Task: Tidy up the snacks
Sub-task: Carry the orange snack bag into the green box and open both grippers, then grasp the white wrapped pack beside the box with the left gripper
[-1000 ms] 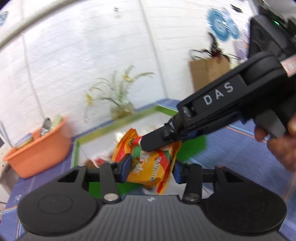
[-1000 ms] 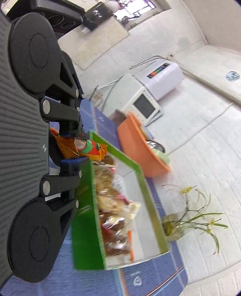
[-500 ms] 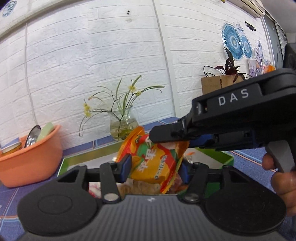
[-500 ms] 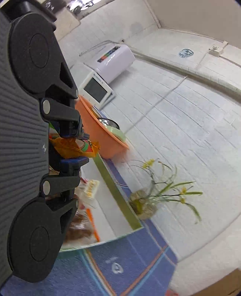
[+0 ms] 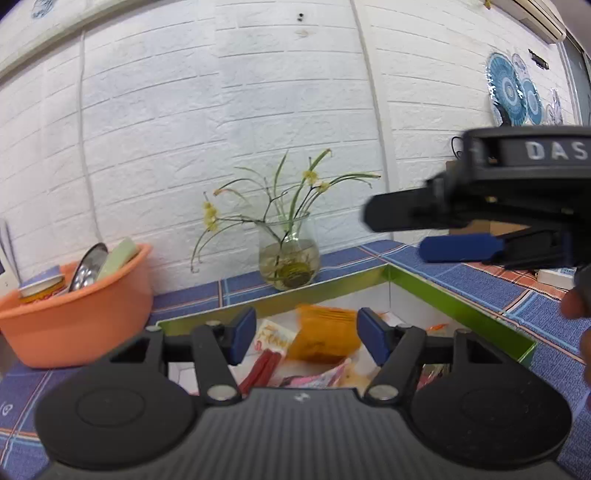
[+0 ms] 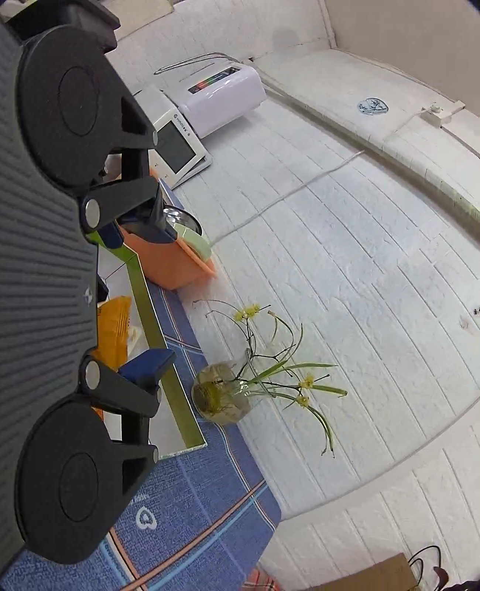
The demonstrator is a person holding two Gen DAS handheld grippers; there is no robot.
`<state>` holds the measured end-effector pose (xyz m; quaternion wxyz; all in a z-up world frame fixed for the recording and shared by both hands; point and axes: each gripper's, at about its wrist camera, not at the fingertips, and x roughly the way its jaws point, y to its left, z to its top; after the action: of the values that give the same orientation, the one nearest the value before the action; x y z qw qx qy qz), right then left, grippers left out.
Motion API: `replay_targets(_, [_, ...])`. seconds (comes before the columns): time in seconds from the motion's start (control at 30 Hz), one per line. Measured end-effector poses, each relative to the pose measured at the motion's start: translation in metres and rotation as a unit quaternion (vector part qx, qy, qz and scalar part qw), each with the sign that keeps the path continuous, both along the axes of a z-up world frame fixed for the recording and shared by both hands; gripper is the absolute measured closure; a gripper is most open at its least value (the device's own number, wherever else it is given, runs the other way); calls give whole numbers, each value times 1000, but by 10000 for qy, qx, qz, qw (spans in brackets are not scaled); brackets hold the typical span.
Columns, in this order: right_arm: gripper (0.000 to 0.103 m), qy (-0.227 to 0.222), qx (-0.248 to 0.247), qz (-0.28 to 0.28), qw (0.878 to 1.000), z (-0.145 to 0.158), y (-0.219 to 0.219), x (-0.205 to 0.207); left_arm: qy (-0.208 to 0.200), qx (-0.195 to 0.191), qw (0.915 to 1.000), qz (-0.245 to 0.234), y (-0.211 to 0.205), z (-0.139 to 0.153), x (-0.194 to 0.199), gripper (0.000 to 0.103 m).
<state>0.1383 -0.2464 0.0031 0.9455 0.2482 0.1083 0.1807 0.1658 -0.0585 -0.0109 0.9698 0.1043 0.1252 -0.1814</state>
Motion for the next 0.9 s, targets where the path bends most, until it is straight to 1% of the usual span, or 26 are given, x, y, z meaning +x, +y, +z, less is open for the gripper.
replay_targets(0.13, [0, 26, -415, -50, 9991, 6, -4, -23, 104, -163, 9998, -3, 18, 2, -17, 27])
replay_targets(0.23, [0, 134, -625, -21, 9980, 5, -8, -44, 246, -172, 9995, -99, 30, 2, -37, 24])
replay_targets(0.27, [0, 216, -708, 19, 9973, 4, -9, -53, 329, -175, 9993, -83, 34, 2, -44, 21])
replay_targets(0.33, [0, 393, -878, 139, 9953, -3, -9, -69, 613, -229, 9978, -84, 40, 2, -56, 5])
replay_targets(0.37, [0, 496, -951, 195, 9940, -8, -8, -77, 731, -308, 9968, -79, 44, 2, -62, 0])
replay_targets(0.5, [0, 994, -1081, 465, 9881, -33, -7, -99, 1134, -711, 9906, -291, 55, -1, -85, 0])
replay_targets(0.57, [0, 1337, -1198, 556, 9822, -44, -2, -103, 1242, -794, 9885, -328, 55, -5, -89, 0])
replay_targets(0.6, [0, 1429, -1287, 573, 9797, -48, 1, -105, 1322, -783, 9878, -269, 54, -7, -89, 0])
replay_targets(0.67, [0, 1471, -1491, 657, 9756, -52, 10, -109, 1549, -786, 9847, -160, 50, -11, -83, 0])
replay_targets(0.8, [0, 1450, -1799, 840, 9693, -58, 34, -115, 2167, -939, 9717, 51, 40, -23, -68, 0])
replay_targets(0.83, [0, 1410, -1860, 861, 9686, -60, 40, -116, 2266, -934, 9695, 59, 36, -25, -66, 0])
replay_targets(0.9, [0, 1258, -1919, 692, 9709, -62, 51, -121, 2438, -846, 9661, 38, 28, -29, -62, 0])
